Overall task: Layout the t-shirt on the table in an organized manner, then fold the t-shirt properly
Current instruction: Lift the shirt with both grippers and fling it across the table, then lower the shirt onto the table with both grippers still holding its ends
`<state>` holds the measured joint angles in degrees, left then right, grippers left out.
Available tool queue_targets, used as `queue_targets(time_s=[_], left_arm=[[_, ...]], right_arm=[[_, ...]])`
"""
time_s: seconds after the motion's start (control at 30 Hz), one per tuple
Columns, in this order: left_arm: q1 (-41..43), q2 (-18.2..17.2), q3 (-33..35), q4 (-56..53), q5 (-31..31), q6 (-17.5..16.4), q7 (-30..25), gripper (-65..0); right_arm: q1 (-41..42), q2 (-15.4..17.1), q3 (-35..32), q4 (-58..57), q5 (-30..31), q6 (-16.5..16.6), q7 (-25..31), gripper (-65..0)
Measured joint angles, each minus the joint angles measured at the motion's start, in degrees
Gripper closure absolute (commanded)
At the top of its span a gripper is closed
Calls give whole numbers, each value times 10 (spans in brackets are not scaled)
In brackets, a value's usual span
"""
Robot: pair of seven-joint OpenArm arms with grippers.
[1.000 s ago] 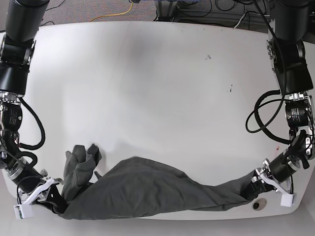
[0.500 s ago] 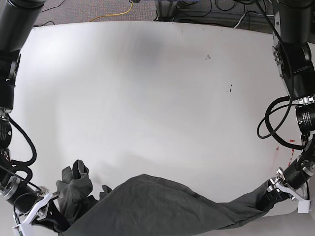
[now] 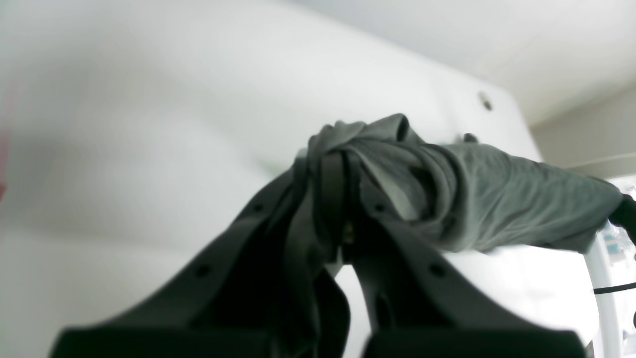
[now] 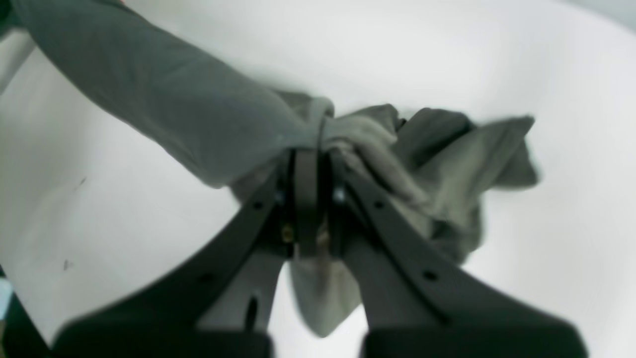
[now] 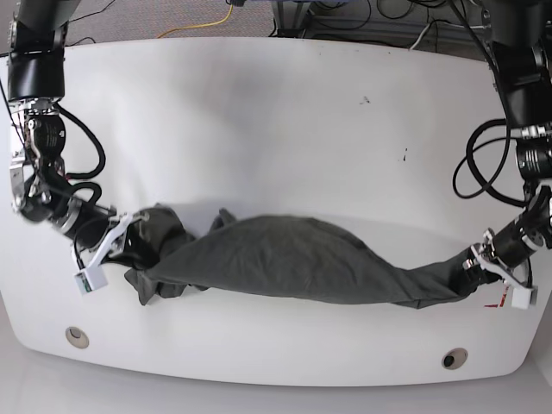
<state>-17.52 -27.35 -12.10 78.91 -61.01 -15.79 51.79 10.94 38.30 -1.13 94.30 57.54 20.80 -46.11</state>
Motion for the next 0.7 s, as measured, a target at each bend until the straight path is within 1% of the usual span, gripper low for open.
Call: queue_targets(time_s=[0.1,0.2,0.27,0.3,0.37,0.47,0.5,0.57,0.6,0.63,0.7], left_arm=[[49,-9,-24,23,-4,-2,-6,0],[90,-9,-43,36,-3,-1,-6,0],[115,-7,-52,43,-3,-1,-5,0],[129,-8,-58,46,-3,-1,-5,0],[154,-13,-67,54,-3,-1,0,0],[178,-19,-82,62,-2,-2,3,0],[183,-20,-87,63,-2,-1,0,0],[189,-23,-100,64,1,3,-8,0],[191,-24,-108,64,2,3,-7,0],[194,-24,-115,64,1,0,-5,0],[198,-27,-127,65,2,-18,6,0]], right_arm=[[-54,-18,1,0,-1,0,-6,0],[-95,-35,-1,-3,-1,0,-15,-2],[-116,-41,-1,-3,-1,0,-14,-6],[-126,-42,-1,-3,-1,0,-13,-14],[-143,-47,1,-2,-1,-2,-7,-60],[-167,-59,3,-2,-1,-10,-4,-168],[-176,-62,3,-2,-2,-11,-5,-233],[-193,-70,3,-2,-3,-14,-7,-333],[-202,-73,3,0,-4,-13,-8,-398],[-212,-76,3,4,-5,-14,-10,-438],[-230,-83,4,17,-8,-15,-9,-537]])
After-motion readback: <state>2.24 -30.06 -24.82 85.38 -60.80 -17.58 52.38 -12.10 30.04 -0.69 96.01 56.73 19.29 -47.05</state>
